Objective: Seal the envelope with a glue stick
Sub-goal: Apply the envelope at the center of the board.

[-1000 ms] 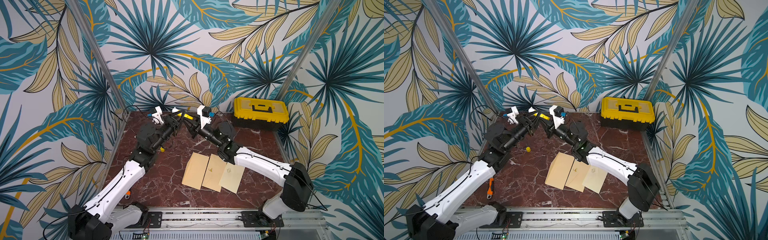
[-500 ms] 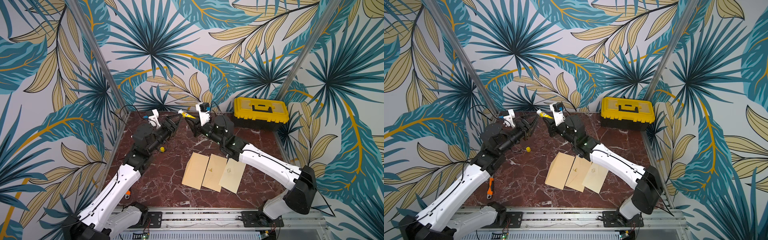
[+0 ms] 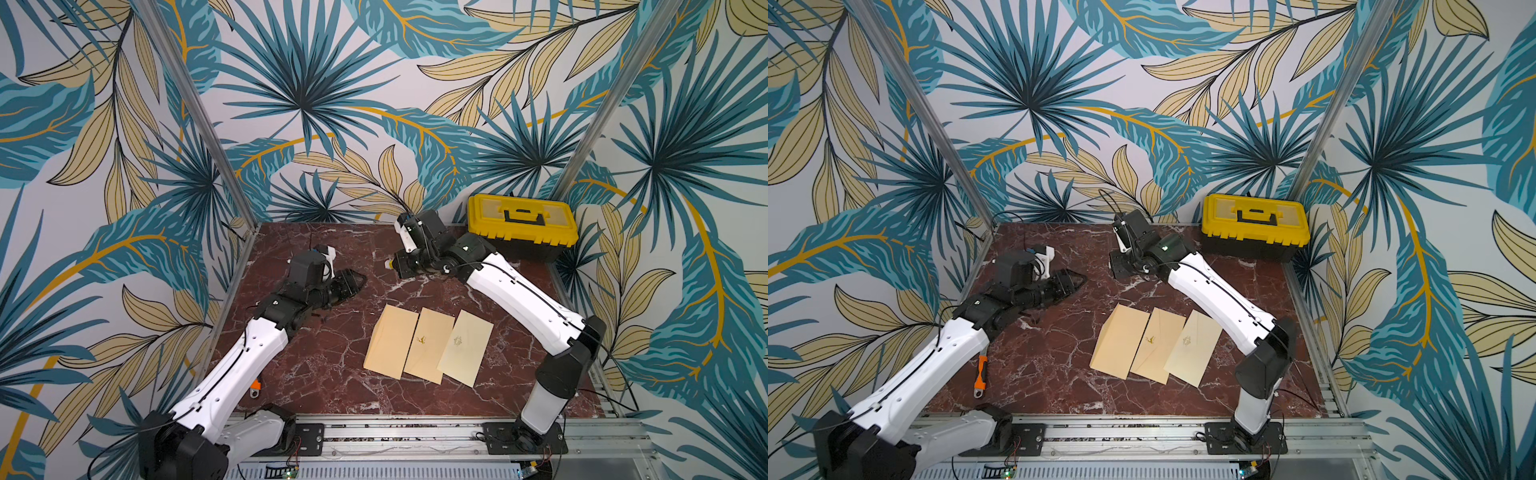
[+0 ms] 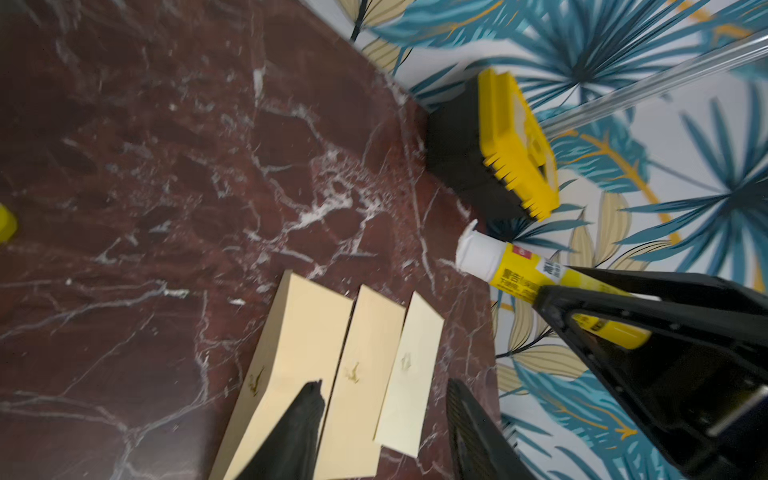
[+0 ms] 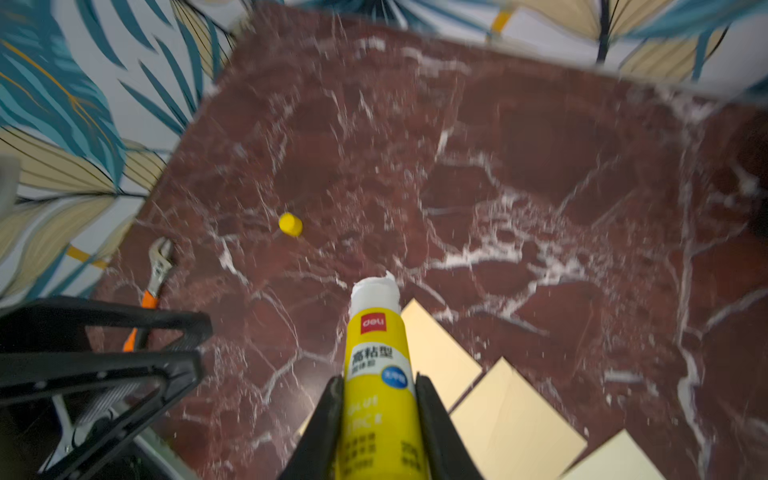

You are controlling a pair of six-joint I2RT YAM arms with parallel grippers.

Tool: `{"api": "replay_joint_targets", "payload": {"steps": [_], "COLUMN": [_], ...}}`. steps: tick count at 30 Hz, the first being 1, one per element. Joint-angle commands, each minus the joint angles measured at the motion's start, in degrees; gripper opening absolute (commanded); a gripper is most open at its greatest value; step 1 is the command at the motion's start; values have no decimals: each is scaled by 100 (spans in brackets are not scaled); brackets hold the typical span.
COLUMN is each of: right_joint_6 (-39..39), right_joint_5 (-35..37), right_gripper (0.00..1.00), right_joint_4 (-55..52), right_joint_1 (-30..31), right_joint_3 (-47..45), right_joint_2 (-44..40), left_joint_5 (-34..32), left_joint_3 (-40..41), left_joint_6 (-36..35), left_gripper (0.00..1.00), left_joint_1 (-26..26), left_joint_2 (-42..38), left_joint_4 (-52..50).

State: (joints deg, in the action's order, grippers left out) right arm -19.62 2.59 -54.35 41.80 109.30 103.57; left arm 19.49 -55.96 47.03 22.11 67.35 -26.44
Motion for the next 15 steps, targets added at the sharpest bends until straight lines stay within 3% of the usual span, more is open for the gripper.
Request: {"api": "replay_joint_targets", "payload": {"steps": [1,5,9,15], "right_joint_6": [-332,-647,-835,-1002], "right_joint_5": [-434,-768,-752,-994], "right_gripper": [0,0,0,0], "right_joint_4": [-1383,-1731,-1736,-1674], "right_joint_1": [6,12,73,178], "right_joint_3": [107,115,-74,-146], "right_joint_2": [305,798,999,1331], "left_joint_5": [348,170,-81,177], "left_joint_3": [270,396,698,1198], "left_joint_6": [-551,-672,-763,-800], "left_gripper": [50,46,45,42], "left_joint_1": [221,597,646,727], "left_joint_2": [334,874,1105,1399], "left_joint_4": [-411,-345,-255,254]}}
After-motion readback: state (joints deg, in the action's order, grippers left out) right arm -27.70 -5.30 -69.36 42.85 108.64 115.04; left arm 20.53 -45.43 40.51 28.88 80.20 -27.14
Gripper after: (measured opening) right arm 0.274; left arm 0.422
